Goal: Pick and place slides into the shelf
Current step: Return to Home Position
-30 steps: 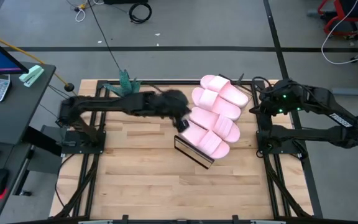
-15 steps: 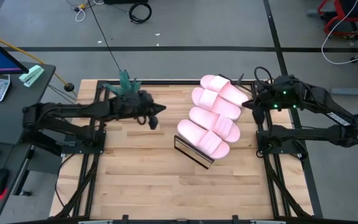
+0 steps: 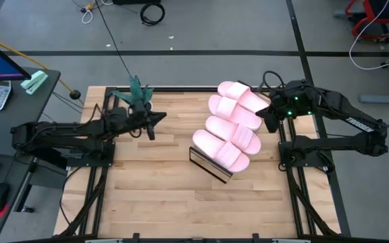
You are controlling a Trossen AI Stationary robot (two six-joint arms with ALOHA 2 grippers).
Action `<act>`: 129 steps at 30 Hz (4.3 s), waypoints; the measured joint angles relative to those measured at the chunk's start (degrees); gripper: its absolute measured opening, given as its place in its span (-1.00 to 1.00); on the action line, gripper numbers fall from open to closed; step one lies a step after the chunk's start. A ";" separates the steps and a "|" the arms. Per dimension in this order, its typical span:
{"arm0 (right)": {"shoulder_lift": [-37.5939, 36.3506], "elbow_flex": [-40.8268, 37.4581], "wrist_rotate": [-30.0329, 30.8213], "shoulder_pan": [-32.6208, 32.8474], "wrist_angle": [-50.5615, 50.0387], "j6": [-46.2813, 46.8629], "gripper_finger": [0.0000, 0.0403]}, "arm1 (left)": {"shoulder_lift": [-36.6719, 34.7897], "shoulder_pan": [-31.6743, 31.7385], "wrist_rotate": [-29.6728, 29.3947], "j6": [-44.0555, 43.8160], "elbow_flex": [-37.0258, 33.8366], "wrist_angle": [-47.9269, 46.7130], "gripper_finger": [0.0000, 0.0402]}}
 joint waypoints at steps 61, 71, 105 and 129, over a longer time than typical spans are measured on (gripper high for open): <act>1.32 0.02 0.55 0.10 2.65 6.40 -1.00 | -37.71 -7.03 -13.04 2.56 -22.52 19.09 -1.00; 1.34 0.02 0.50 0.11 2.65 6.48 -1.00 | -45.30 -5.69 -10.79 0.10 -22.52 3.81 -1.00; 1.32 0.02 0.50 0.10 2.65 7.76 -1.00 | -45.51 -10.48 -1.15 -5.59 -22.71 -2.85 -1.00; 1.25 0.02 0.04 0.09 2.65 7.74 -1.00 | -45.51 -10.54 5.01 -4.46 -22.73 -12.42 -0.99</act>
